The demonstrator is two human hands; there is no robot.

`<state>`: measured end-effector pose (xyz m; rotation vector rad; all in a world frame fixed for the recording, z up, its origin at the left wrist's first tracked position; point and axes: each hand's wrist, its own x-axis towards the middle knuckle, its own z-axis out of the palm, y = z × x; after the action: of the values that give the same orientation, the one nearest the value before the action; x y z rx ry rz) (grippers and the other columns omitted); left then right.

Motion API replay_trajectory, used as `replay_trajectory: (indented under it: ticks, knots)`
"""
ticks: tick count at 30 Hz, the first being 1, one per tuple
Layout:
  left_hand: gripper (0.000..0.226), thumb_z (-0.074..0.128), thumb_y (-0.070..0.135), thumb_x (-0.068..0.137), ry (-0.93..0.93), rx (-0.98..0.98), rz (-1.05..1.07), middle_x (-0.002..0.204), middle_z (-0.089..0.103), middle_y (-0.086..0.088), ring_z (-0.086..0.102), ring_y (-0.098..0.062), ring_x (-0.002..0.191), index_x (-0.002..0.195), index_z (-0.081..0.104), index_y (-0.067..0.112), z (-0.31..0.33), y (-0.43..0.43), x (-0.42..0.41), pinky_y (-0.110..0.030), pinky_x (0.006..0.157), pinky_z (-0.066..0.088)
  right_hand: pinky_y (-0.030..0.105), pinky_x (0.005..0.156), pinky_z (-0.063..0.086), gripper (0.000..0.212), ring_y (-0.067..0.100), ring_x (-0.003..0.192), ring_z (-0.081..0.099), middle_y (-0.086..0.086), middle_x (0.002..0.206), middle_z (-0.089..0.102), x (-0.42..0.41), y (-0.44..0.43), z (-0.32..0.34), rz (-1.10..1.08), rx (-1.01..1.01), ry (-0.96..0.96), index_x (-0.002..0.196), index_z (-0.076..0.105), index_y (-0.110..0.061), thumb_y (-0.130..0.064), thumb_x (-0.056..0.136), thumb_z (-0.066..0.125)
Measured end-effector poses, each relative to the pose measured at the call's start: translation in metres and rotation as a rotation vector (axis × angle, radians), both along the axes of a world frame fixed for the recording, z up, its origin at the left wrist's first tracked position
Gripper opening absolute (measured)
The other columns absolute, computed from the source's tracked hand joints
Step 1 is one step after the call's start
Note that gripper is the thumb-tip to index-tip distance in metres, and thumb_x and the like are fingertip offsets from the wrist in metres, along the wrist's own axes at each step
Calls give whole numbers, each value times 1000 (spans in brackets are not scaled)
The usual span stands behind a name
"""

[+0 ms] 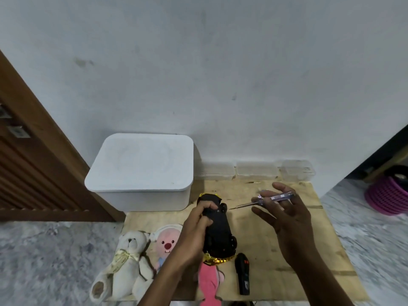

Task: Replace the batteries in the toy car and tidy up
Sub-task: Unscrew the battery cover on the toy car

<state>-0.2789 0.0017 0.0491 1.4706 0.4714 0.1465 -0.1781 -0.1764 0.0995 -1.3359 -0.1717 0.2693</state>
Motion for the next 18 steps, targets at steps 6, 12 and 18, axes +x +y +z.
replay_trajectory:
  ticks: [6, 12, 18]
  knots:
    - [44, 38, 19, 72, -14, 32, 28, 121, 59, -5, 61, -14, 102, 101, 68, 34, -7, 1, -13, -29, 77, 54, 42, 75, 62, 43, 32, 88, 75, 17, 96, 72, -20, 6, 12, 16, -72, -169, 119, 59, -10, 7, 80, 70]
    - [47, 39, 20, 72, -21, 64, 36, 120, 59, -6, 59, -27, 107, 108, 67, 32, -2, -1, -20, -51, 85, 54, 30, 76, 61, 55, 20, 86, 75, 8, 94, 74, -35, 18, 11, -11, -164, -352, 119, 58, -21, 9, 77, 75]
    - [43, 50, 32, 66, -14, 139, 45, 115, 61, -2, 59, -23, 100, 106, 65, 37, -4, -3, -25, -40, 78, 50, 43, 76, 62, 55, 22, 88, 75, 7, 93, 73, -38, 20, 7, -22, -168, -412, 119, 59, -22, 9, 77, 76]
